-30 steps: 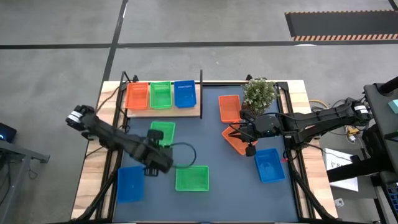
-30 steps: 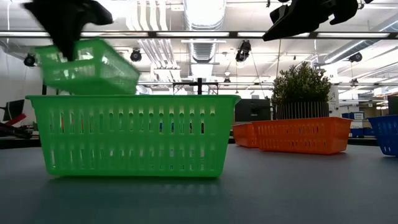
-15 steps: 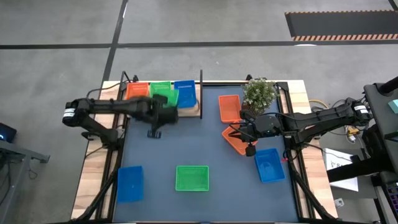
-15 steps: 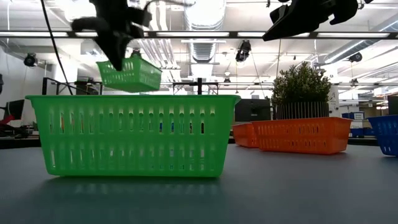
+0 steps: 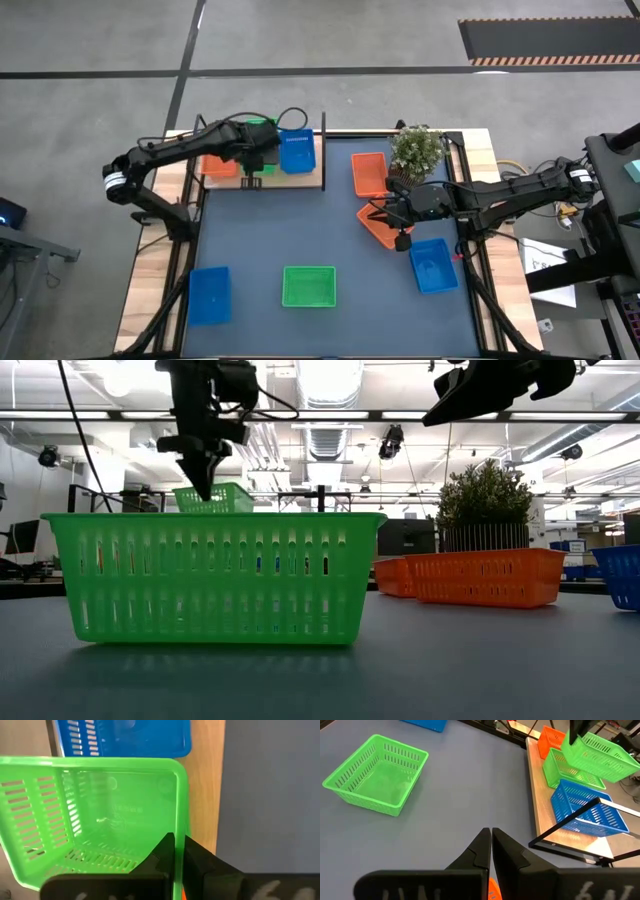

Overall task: Stack baskets on shelf by color
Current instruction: Stack the top green bin on top of the green bin on the shelf

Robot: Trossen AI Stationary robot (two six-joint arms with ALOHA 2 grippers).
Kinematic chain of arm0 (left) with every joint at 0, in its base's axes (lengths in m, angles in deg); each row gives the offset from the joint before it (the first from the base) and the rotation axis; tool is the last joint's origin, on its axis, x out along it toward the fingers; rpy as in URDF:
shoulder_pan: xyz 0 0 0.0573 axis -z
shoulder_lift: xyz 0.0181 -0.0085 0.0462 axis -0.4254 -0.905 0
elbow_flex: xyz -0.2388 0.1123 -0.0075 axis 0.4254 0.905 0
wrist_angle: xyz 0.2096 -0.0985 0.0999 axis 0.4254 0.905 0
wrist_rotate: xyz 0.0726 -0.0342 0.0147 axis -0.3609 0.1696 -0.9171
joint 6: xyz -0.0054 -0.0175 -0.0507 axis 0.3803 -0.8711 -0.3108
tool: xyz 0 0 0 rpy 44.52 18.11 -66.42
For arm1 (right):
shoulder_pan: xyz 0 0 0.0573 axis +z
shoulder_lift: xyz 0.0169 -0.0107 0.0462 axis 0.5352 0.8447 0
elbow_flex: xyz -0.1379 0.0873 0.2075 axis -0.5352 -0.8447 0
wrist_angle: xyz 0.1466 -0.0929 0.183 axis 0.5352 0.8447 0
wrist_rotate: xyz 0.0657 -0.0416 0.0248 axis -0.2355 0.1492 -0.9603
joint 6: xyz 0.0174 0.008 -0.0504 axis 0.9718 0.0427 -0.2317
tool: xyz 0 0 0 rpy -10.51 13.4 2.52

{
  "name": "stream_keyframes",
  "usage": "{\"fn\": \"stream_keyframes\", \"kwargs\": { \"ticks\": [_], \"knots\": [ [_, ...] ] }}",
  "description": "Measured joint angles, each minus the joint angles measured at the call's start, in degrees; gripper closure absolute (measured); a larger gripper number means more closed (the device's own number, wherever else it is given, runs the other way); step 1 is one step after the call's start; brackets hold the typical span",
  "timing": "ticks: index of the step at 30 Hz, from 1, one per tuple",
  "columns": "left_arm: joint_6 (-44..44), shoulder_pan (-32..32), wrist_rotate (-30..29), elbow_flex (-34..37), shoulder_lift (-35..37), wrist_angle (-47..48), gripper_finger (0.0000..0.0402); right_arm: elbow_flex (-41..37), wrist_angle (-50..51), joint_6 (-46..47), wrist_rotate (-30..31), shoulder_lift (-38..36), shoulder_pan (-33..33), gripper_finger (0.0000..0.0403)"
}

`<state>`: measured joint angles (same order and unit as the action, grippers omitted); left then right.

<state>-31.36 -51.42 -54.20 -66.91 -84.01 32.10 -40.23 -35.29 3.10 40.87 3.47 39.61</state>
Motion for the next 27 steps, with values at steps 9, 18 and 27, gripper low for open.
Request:
{"fn": "stream_keyframes", "kwargs": {
  "ticks": [9, 18, 27],
  "knots": [
    [0.00, -1.05, 0.13, 0.26, 0.00, -0.27, 0.0402, 0.00, 0.00, 0.04, 0.00, 0.00, 0.00, 0.0394],
    [-1.06, -2.26, 0.00, 0.28, -0.45, -0.71, 0.0402, -0.06, 0.00, 0.07, 0.00, 0.00, 0.00, 0.0394],
    [-1.57, -2.31, 0.00, 0.28, -3.41, -0.73, 0.0402, -0.11, 0.09, 0.07, 0.00, 0.00, 0.00, 0.0394]
  ]
}}
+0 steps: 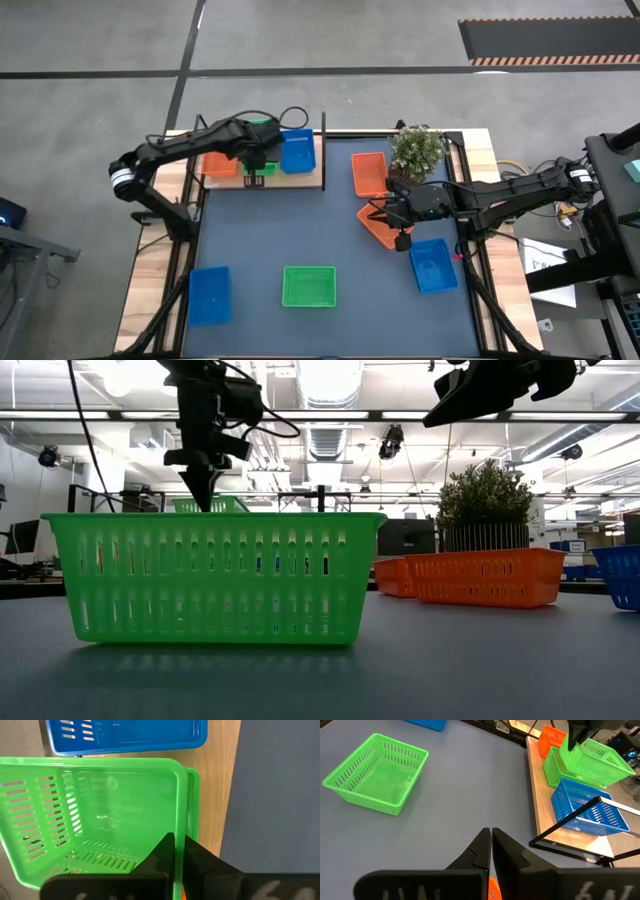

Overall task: Stack baskets on shelf by color
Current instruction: Stack the top green bin on top of the green bin on the shelf

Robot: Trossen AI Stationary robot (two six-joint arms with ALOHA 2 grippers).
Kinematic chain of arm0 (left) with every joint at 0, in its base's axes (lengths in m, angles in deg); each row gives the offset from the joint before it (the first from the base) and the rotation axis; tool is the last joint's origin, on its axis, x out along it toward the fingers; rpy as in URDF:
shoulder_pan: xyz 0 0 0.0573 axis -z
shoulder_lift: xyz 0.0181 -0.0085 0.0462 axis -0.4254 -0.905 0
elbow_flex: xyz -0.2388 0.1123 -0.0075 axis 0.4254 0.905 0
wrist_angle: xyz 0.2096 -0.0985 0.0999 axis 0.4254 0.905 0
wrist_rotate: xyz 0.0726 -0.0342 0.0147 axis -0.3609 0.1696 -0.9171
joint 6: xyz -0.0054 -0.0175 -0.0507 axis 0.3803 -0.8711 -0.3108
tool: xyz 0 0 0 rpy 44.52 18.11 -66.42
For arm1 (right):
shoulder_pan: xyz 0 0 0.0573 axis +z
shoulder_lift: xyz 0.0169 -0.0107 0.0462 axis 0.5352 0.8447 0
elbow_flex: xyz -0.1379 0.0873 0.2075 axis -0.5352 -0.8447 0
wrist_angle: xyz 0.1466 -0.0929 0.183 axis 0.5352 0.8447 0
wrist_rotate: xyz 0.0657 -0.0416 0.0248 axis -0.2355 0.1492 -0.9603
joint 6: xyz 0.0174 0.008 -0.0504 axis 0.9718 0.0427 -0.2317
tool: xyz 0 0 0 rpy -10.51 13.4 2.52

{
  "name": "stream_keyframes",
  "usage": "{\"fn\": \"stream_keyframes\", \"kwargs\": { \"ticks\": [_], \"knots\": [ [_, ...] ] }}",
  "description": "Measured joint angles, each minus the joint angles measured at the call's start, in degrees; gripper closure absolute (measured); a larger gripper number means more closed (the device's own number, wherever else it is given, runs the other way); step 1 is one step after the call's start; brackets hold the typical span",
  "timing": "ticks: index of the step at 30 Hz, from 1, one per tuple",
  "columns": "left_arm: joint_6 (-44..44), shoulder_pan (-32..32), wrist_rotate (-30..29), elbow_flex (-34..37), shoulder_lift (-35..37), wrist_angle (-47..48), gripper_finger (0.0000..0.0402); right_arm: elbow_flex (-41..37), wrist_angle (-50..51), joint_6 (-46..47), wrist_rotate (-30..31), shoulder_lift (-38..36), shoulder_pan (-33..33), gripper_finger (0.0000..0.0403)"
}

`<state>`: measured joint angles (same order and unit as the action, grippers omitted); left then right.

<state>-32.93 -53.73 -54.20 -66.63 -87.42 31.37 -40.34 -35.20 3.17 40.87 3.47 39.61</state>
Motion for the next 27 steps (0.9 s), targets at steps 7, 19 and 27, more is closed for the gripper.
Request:
{"fn": "stream_keyframes", "kwargs": {
  "ticks": [7, 19, 27],
  "knots": [
    [-2.29, 0.00, 0.00, 0.00, -1.05, 1.07, 0.0402, -0.02, 0.11, 0.02, 0.01, 0.00, 0.00, 0.0394],
    [-2.52, 0.00, -0.02, 0.00, -1.18, 0.99, 0.0402, -0.04, 0.15, 0.35, 0.00, 0.00, 0.00, 0.0394],
    [-2.49, 0.00, -0.02, 0.00, -1.18, 1.07, 0.0402, -0.04, 0.18, 0.46, 0.00, 0.00, 0.00, 0.0394]
  ]
}}
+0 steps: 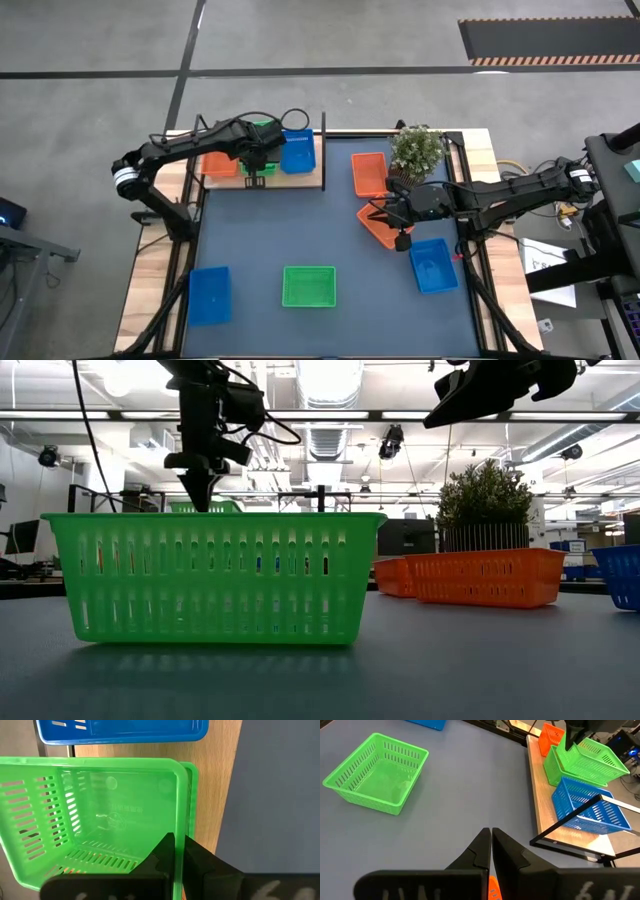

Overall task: Stack baskets on shelf by color
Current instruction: Stack the top green bin on top of the green bin on the shelf, then stack the bottom orange bin on top of the orange bin on the shelf

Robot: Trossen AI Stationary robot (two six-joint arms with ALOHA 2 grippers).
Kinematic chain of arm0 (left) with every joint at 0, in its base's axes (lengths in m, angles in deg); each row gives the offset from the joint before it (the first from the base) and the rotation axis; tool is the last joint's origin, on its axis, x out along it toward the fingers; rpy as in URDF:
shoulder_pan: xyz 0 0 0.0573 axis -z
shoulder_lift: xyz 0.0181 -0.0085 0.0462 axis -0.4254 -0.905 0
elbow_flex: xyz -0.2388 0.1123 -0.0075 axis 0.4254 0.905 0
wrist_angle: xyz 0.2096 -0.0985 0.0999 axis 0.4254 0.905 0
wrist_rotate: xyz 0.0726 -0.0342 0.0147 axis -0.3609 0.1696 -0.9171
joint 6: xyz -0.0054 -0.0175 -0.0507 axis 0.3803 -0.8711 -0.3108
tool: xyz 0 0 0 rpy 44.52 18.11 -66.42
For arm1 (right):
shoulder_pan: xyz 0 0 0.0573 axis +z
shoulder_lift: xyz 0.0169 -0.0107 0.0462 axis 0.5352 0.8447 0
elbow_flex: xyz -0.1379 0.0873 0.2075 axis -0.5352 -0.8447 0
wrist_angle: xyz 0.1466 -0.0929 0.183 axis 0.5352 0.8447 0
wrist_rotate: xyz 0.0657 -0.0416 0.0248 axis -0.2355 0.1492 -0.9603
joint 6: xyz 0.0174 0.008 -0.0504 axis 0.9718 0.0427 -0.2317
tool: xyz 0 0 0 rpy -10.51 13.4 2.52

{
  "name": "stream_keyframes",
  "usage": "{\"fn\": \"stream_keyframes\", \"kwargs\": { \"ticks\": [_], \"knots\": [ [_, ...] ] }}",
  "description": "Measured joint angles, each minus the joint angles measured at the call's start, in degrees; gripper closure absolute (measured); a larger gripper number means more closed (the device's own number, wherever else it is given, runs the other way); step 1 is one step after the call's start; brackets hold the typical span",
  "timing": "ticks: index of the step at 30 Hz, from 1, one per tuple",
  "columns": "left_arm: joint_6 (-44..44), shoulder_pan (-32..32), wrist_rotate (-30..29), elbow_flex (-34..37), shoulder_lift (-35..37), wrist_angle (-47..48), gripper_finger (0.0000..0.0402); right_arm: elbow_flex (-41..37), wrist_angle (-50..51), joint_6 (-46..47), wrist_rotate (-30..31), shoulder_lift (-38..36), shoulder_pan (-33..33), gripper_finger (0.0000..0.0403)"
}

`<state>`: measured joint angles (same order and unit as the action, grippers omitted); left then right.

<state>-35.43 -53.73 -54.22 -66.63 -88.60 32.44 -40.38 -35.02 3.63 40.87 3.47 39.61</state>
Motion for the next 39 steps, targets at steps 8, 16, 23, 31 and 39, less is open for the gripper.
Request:
{"fn": "stream_keyframes", "kwargs": {
  "ticks": [8, 16, 23, 31, 39],
  "knots": [
    [-0.04, 0.00, 0.10, 0.00, 0.00, 1.10, 0.0402, 0.00, 0.02, 0.02, 0.00, 0.00, 0.00, 0.0394],
    [-1.55, 0.00, 0.17, 0.00, 0.00, 0.94, 0.0402, 0.00, 0.04, 0.35, 0.00, 0.00, 0.00, 0.0394],
    [-1.53, 0.00, 0.28, 0.00, 0.00, 0.94, 0.0378, 0.00, 0.51, 0.68, 0.00, 0.00, 0.00, 0.0394],
    [-1.33, 0.07, 1.81, -0.23, 0.04, 0.96, 0.0316, 0.00, 0.63, 1.16, 0.00, 0.00, 0.00, 0.0394],
    [0.01, 0.15, 3.45, -1.63, 0.81, -1.72, 0.0302, 0.00, 0.67, 1.11, 0.00, 0.00, 0.00, 0.0394]
  ]
}}
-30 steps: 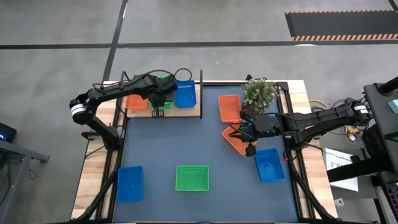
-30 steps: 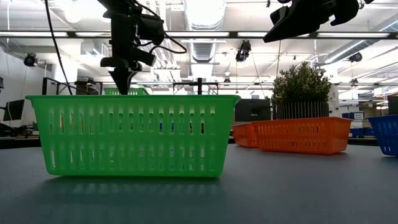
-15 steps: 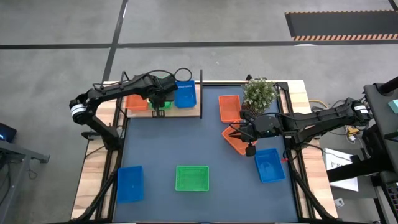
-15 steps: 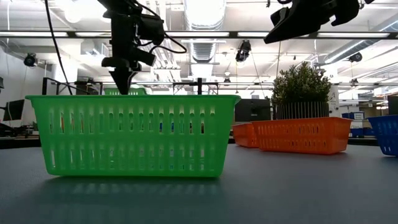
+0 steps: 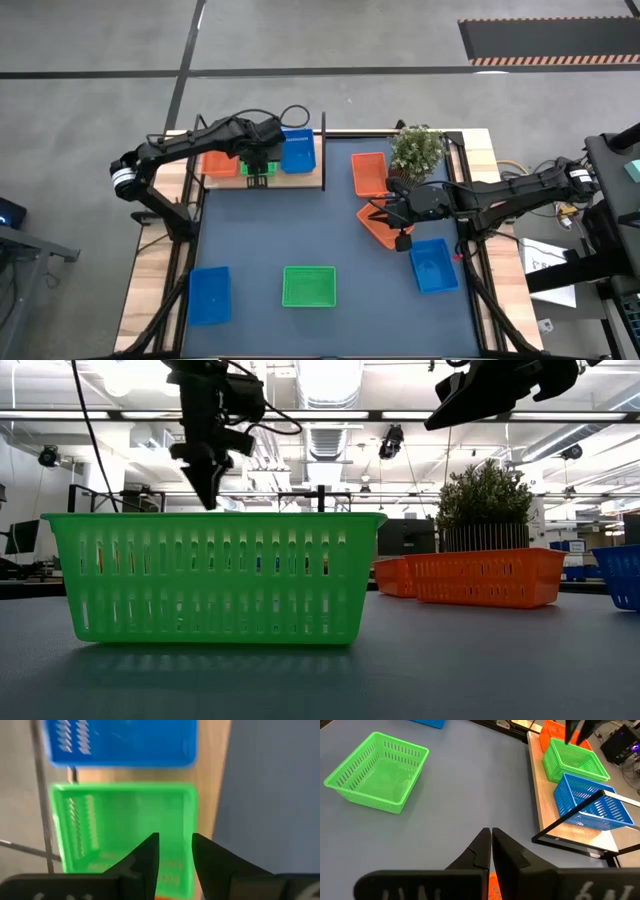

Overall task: Stack baskets on shelf by color
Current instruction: Stack the bottom orange bin on top of the orange bin on the shelf

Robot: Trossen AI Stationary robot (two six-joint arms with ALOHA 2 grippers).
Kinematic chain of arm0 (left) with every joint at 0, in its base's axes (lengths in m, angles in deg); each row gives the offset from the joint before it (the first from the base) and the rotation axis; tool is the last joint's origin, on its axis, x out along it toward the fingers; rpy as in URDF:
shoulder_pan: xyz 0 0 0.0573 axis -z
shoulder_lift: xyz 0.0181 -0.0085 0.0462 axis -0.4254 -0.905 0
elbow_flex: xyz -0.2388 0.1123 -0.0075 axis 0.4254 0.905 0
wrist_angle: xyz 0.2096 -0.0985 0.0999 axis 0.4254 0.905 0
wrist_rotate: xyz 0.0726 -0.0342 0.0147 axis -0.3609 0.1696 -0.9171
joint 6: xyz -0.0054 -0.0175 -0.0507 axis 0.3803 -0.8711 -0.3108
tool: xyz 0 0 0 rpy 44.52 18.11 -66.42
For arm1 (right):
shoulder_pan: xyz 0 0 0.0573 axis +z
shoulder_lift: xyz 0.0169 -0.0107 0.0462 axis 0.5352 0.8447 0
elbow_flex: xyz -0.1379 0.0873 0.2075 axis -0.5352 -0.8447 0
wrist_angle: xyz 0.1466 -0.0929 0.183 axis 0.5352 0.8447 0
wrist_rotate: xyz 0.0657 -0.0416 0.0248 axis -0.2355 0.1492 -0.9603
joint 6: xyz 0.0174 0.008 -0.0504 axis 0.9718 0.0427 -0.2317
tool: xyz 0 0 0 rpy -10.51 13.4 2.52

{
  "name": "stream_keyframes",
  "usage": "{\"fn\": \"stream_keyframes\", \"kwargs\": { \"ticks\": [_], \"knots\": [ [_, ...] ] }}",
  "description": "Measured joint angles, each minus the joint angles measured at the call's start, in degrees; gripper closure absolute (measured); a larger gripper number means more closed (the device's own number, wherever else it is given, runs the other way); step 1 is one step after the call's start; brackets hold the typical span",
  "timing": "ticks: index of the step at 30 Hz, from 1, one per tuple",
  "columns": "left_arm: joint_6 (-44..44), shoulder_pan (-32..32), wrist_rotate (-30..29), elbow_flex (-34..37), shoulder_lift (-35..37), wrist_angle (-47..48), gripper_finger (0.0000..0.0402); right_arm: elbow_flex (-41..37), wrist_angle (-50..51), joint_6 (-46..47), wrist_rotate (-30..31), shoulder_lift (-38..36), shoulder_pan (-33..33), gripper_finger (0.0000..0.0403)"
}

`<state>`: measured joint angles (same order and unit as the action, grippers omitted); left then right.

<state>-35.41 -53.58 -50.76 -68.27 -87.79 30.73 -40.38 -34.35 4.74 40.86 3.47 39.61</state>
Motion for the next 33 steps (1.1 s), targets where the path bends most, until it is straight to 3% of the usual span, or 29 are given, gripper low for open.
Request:
{"fn": "stream_keyframes", "kwargs": {
  "ticks": [10, 18, 26, 30, 33],
  "knots": [
    [0.47, -0.73, -2.33, 5.49, -1.23, -10.08, 0.0338, 0.00, 0.14, -0.02, 0.00, 0.00, 0.00, 0.0394],
    [0.40, -0.76, -4.87, 5.97, 0.25, -3.58, 0.0378, -0.02, 0.15, -0.12, 0.00, -0.02, 0.00, 0.0394],
    [-0.30, -0.74, -5.07, 4.52, 2.90, 4.32, 0.0389, -0.02, 0.15, -0.08, 0.00, -0.02, 0.00, 0.0394],
    [-4.70, -0.69, -4.80, 4.50, 5.49, 9.45, 0.0389, -0.02, 0.17, -0.08, 0.00, -0.02, 0.00, 0.0394],
    [-9.95, 0.29, -0.36, 4.57, 8.17, 12.30, 0.0389, -0.02, 0.15, -0.07, -0.01, -0.02, 0.00, 0.0394]
  ]
}}
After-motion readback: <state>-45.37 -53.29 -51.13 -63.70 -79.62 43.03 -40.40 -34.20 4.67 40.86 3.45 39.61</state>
